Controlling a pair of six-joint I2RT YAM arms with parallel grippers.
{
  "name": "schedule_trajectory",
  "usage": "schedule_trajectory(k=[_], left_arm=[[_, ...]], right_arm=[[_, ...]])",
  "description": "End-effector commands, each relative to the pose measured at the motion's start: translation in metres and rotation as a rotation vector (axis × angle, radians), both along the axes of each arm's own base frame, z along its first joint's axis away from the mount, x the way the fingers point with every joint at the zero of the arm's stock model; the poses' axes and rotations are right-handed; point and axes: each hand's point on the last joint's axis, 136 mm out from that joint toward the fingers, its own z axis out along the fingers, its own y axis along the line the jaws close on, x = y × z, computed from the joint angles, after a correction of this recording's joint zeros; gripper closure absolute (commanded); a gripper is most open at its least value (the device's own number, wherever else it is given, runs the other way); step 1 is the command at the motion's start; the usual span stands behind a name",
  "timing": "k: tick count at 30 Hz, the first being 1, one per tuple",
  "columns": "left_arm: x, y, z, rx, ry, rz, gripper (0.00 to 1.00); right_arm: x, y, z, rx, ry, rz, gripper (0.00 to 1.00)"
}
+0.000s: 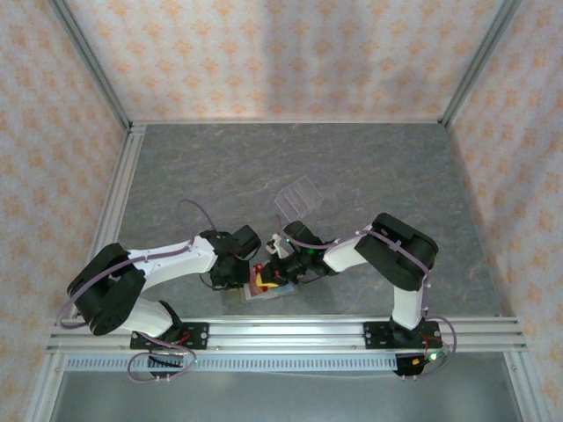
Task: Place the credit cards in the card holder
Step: Insert the credit card into the card slot.
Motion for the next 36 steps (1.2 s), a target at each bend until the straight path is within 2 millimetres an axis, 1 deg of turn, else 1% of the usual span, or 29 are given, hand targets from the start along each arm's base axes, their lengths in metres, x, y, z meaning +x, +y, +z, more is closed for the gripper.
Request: schedule_trajectory(k=[1, 7, 14, 16, 23, 29, 32, 36], left_arm=[[0.006, -0.023, -0.009, -0.072, -0.016, -0.029, 1.0], [0.007, -0.028, -0.006, -0.089, -0.022, -0.027, 1.0], [0.006, -0.031, -0.006, -0.095, -0.022, -0.033, 1.0], [0.006, -0.031, -0.005, -0.095, -0.022, -0.034, 1.0], [0.005, -0.029, -0.006, -0.091, -0.02, -0.032, 1.0], [0.004, -0.029, -0.005, -0.092, -0.022, -0.028, 1.0], [0.005, -0.029, -0.005, -0.091, -0.022, -0.025, 1.0], [0.005, -0.029, -0.004, -0.09, -0.025, -0.028, 1.0]], right_arm=[[-0.003, -0.004, -0.029, -0.11, 0.009, -0.044, 0.99], [0.001, -0.002, -0.023, -0.097, 0.0, -0.072, 0.96], [0.003, 0.006, -0.016, -0.078, -0.014, -0.086, 0.91], [0.002, 0.006, -0.016, -0.078, -0.017, -0.084, 0.87], [0.003, 0.001, -0.007, -0.09, -0.053, -0.086, 0.82], [0.002, -0.009, 0.0, -0.141, -0.092, -0.073, 0.77], [0.001, -0.012, 0.005, -0.153, -0.108, -0.062, 0.72], [0.0, -0.013, 0.008, -0.168, -0.124, -0.039, 0.6]])
